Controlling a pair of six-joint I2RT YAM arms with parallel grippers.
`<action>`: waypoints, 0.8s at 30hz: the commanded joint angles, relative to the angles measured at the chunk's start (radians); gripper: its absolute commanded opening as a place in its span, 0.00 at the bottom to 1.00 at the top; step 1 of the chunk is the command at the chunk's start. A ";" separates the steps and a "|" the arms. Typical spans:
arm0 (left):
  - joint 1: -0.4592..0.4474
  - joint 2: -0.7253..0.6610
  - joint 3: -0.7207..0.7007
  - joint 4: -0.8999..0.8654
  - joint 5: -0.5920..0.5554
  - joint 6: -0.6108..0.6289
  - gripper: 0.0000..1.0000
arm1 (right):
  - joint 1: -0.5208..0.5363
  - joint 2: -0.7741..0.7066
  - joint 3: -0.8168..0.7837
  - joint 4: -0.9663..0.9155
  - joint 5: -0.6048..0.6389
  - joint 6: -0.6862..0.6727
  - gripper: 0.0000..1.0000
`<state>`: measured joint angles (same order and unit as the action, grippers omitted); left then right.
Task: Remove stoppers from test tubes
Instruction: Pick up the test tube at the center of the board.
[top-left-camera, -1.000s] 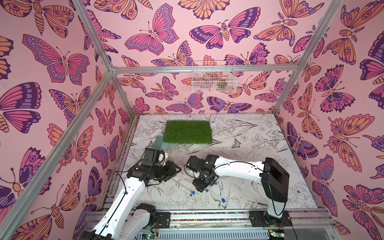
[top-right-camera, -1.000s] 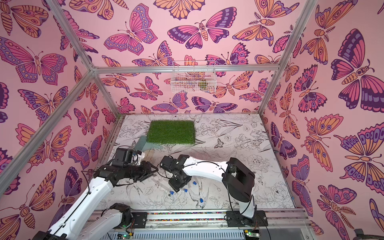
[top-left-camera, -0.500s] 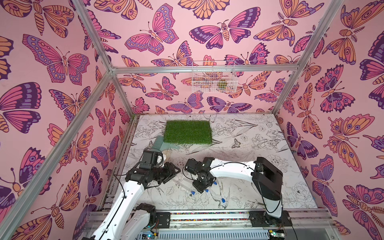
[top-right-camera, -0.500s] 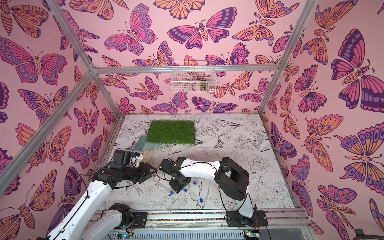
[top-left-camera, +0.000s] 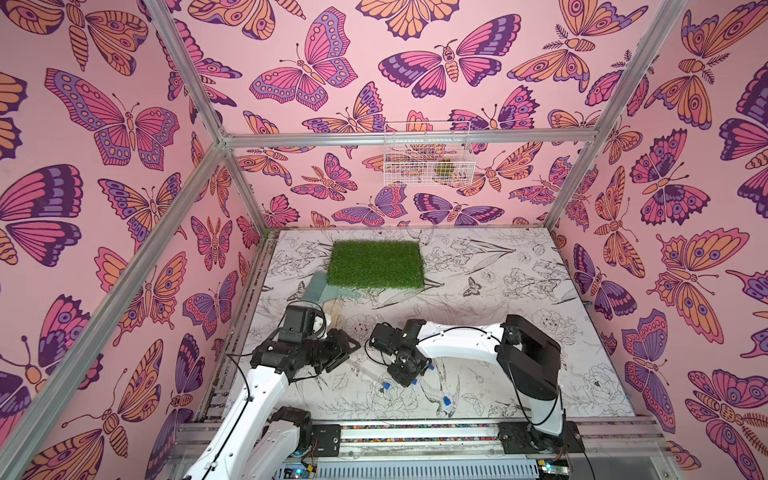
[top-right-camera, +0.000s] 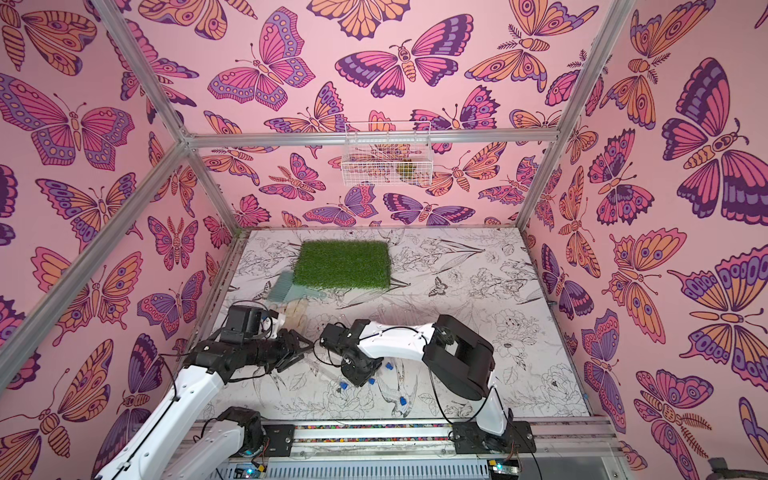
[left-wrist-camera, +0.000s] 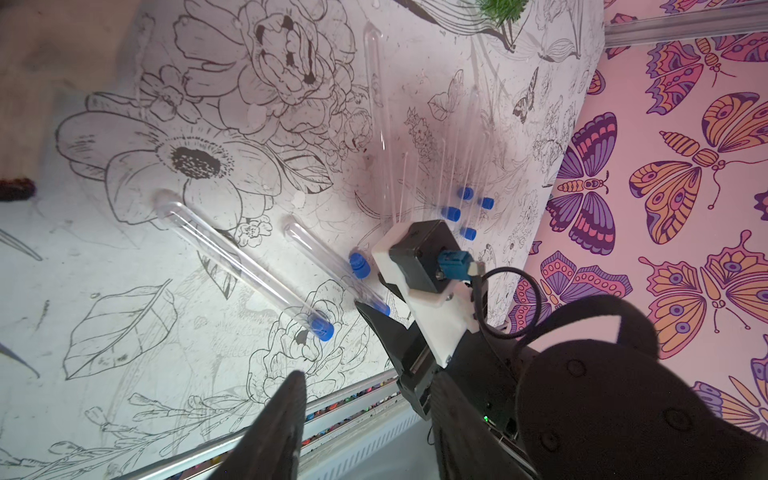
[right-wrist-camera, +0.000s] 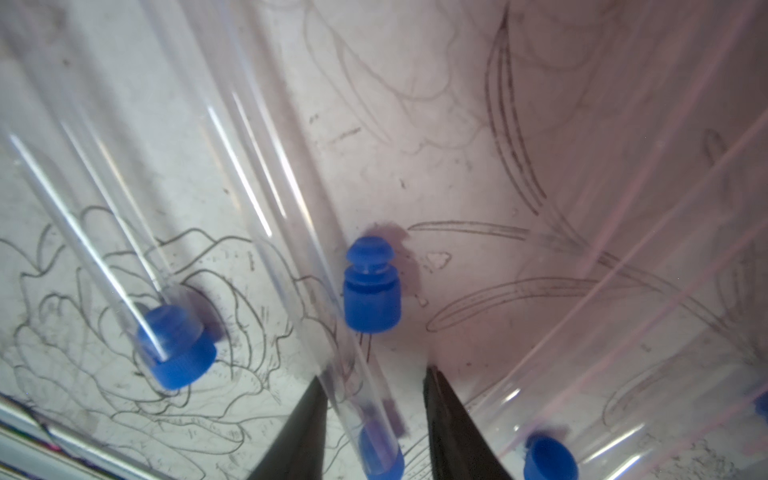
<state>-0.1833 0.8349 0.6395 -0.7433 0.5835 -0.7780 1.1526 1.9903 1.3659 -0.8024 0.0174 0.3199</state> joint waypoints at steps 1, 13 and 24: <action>0.007 -0.022 -0.021 -0.030 0.014 -0.016 0.52 | 0.017 0.027 -0.014 0.018 0.015 -0.020 0.38; 0.008 -0.049 -0.034 -0.032 0.013 -0.043 0.52 | 0.026 0.033 -0.027 0.053 0.000 -0.028 0.21; 0.010 -0.058 -0.025 -0.033 -0.009 -0.047 0.52 | 0.025 -0.059 -0.070 0.093 -0.014 -0.046 0.16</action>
<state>-0.1814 0.7841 0.6220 -0.7570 0.5823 -0.8215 1.1667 1.9594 1.3193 -0.7250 0.0280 0.2855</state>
